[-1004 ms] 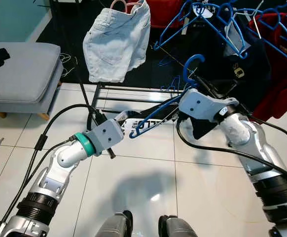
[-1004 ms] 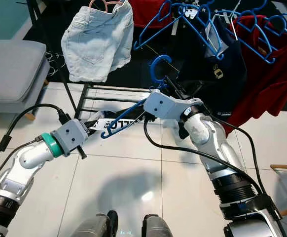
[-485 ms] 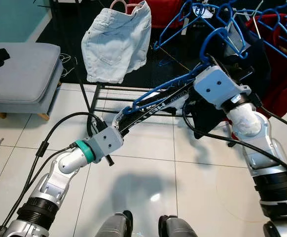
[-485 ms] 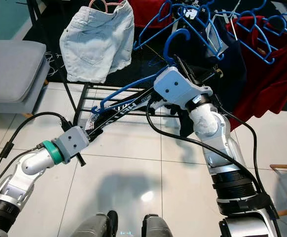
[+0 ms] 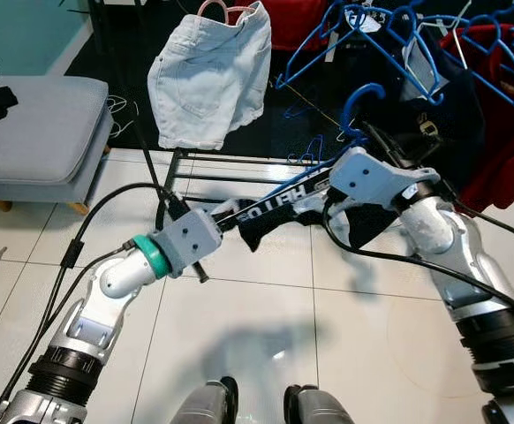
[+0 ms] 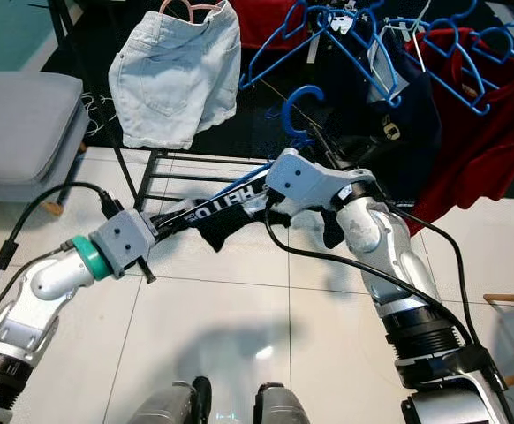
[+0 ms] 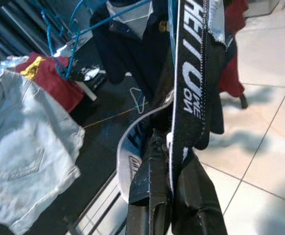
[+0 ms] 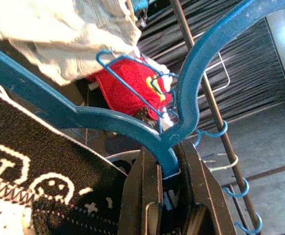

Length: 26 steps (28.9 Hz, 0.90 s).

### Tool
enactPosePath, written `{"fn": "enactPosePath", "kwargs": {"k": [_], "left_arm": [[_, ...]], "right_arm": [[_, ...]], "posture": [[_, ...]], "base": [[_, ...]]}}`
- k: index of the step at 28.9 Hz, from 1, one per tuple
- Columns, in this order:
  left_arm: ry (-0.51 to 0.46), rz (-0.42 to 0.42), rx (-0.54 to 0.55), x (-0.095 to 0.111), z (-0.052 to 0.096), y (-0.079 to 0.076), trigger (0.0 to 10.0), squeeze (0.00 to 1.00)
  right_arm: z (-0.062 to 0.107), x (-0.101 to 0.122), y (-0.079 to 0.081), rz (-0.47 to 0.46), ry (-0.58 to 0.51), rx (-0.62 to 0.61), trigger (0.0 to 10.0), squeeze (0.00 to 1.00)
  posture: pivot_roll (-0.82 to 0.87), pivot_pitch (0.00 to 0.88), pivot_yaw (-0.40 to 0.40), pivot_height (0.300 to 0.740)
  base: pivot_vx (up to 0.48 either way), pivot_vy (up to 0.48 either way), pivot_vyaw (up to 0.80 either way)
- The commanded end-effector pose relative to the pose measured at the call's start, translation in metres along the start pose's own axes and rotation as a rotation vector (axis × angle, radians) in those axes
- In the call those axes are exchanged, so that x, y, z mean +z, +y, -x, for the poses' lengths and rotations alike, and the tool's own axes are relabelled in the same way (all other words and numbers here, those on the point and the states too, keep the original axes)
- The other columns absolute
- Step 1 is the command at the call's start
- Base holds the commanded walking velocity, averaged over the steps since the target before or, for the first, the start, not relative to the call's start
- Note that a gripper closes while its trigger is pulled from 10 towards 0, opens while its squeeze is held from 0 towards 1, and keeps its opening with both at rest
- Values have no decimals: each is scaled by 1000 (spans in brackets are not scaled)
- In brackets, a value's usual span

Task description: Hang hanger

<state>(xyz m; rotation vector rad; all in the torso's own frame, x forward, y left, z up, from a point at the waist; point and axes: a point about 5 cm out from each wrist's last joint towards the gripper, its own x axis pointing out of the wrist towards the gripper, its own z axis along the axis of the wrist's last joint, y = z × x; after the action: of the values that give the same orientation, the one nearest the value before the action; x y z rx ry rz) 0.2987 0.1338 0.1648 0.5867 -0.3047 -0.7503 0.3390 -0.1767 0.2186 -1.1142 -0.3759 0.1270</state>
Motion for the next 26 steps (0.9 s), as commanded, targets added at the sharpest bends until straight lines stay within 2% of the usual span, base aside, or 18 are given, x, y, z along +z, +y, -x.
{"fn": "enactPosePath", "kwargs": {"k": [1,4,6,7,8,11,12,13,14,16,18,23,26], "left_arm": [[0,5,-13,1,2,0,10000,0],[-14,9,-19,5,1,1,10000,0],[-44,16,-27,13,-2,5,10000,0],[-44,16,-27,13,-2,5,10000,0],[-54,16,-32,16,-3,6,10000,0],[-60,15,-37,18,-4,7,10000,0],[-64,12,-39,21,-5,9,10000,0],[-64,12,-39,21,-5,9,10000,0],[-73,9,-33,24,-8,11,10000,0],[-73,9,-33,24,-8,11,10000,0],[-96,25,-28,29,-14,14,10000,0],[-103,78,-23,31,-24,11,10000,0],[-89,86,-24,29,-27,10,10000,0]], "right_arm": [[2,-6,4,21,26,21,10000,0],[3,-7,6,47,30,40,10000,0],[5,-4,16,78,-8,124,10000,0],[5,-4,16,78,-8,124,10000,0],[7,3,23,74,-66,177,10000,0],[8,10,28,65,-115,209,10000,0],[10,22,32,30,-195,235,10000,0],[10,22,32,30,-195,235,10000,0],[13,36,36,-23,-275,267,10000,0],[13,36,36,-23,-275,267,10000,0],[16,57,37,-114,-389,271,10000,0],[18,74,37,-168,-473,266,10000,0],[20,77,39,-171,-491,273,10000,0]], "posture": [[-95,102,65,740],[-95,102,65,740],[-94,100,67,740],[-94,100,67,740],[-94,100,67,740],[-95,97,69,740],[-95,96,69,740],[-95,96,69,740],[-95,93,70,740],[-95,93,70,740],[-96,88,70,740],[-97,81,72,740],[-99,80,72,740]], "base": [[0,0,0],[0,0,0],[0,0,0],[0,0,0],[0,0,0],[0,0,0],[0,0,0],[0,0,0],[0,0,0],[0,0,0],[0,0,0],[0,0,0],[0,0,0]]}}
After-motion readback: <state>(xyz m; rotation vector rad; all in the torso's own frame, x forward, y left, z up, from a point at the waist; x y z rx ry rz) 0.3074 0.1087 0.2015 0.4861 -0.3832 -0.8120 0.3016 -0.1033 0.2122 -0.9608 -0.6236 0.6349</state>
